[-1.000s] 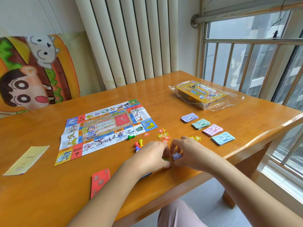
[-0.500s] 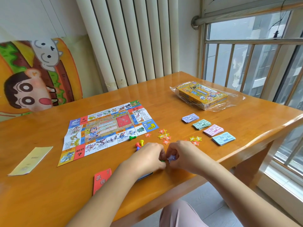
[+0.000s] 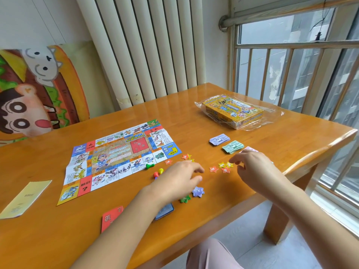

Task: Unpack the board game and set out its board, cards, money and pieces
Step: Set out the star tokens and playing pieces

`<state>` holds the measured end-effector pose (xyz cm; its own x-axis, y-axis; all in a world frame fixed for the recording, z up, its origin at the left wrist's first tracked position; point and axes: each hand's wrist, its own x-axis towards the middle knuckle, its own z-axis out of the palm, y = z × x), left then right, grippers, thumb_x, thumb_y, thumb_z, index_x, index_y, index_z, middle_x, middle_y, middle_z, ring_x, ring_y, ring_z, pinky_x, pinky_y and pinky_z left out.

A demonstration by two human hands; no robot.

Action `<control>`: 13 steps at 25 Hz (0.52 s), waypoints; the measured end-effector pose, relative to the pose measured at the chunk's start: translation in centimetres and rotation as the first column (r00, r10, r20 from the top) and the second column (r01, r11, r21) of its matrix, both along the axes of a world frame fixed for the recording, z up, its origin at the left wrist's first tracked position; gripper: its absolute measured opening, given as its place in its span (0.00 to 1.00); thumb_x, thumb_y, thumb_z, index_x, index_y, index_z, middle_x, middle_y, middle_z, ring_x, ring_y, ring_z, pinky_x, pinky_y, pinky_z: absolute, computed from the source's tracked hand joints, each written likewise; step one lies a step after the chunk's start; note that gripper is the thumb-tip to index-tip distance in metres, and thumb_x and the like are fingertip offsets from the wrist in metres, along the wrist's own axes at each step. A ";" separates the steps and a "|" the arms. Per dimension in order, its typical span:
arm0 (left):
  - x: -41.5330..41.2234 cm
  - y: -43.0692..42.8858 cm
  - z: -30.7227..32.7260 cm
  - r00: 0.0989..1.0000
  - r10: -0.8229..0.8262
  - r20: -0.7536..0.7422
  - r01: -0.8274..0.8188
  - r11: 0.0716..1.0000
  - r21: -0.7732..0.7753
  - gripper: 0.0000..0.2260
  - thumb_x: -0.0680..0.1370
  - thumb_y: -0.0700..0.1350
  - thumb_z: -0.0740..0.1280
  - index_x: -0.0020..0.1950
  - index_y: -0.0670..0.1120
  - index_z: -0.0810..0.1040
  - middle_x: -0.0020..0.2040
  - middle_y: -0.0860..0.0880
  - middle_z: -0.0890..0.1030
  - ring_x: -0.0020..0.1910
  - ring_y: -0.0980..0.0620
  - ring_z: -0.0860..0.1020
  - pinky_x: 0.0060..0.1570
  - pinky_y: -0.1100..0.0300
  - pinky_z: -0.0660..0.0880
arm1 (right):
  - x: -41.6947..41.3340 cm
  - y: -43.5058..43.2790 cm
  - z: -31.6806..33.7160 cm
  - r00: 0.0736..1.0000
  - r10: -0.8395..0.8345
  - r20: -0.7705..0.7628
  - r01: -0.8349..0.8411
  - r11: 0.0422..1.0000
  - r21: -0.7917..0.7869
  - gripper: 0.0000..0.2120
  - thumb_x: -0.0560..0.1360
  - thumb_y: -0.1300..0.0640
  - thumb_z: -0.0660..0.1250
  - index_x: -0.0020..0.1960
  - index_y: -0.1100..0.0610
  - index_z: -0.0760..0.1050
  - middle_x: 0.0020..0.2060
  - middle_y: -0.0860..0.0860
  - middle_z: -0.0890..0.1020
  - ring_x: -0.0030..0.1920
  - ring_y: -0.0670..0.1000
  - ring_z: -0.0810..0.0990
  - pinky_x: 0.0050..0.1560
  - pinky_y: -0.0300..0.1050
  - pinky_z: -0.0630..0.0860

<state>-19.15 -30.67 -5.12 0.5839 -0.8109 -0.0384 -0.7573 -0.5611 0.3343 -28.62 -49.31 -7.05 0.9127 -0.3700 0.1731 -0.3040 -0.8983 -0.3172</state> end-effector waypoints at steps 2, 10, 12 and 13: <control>-0.6 -1.7 -0.6 0.990 -0.138 0.007 0.138 0.990 0.030 0.17 0.81 0.50 0.60 0.70 0.51 0.70 0.69 0.52 0.70 0.66 0.54 0.69 0.66 0.59 0.65 | 0.4 -1.0 -0.5 0.997 0.069 -0.030 -0.071 0.996 -0.055 0.22 0.77 0.66 0.57 0.64 0.49 0.77 0.62 0.46 0.78 0.63 0.47 0.74 0.60 0.39 0.70; -1.9 -4.7 -2.0 0.986 -0.139 0.094 0.109 0.955 0.275 0.29 0.78 0.64 0.55 0.75 0.53 0.59 0.72 0.46 0.62 0.70 0.44 0.63 0.66 0.51 0.62 | 2.5 -2.3 -1.5 0.959 0.241 -0.150 -0.266 0.948 -0.176 0.30 0.72 0.68 0.54 0.64 0.41 0.75 0.56 0.47 0.81 0.60 0.49 0.71 0.55 0.46 0.75; -1.4 -4.7 -1.9 0.983 -0.134 0.127 0.090 0.949 0.303 0.30 0.78 0.65 0.54 0.75 0.51 0.60 0.72 0.46 0.64 0.71 0.44 0.62 0.69 0.51 0.60 | 2.2 -2.2 -1.5 0.961 0.224 -0.162 -0.256 0.943 -0.211 0.29 0.74 0.67 0.53 0.65 0.41 0.74 0.56 0.46 0.81 0.59 0.49 0.70 0.50 0.44 0.75; -1.1 -4.6 -1.8 0.980 -0.134 0.146 0.081 0.944 0.320 0.30 0.78 0.65 0.53 0.76 0.50 0.60 0.72 0.45 0.64 0.73 0.44 0.60 0.71 0.52 0.57 | 1.9 -2.0 -1.4 0.963 0.209 -0.173 -0.244 0.944 -0.222 0.28 0.74 0.66 0.53 0.66 0.41 0.73 0.56 0.46 0.81 0.58 0.49 0.70 0.48 0.43 0.74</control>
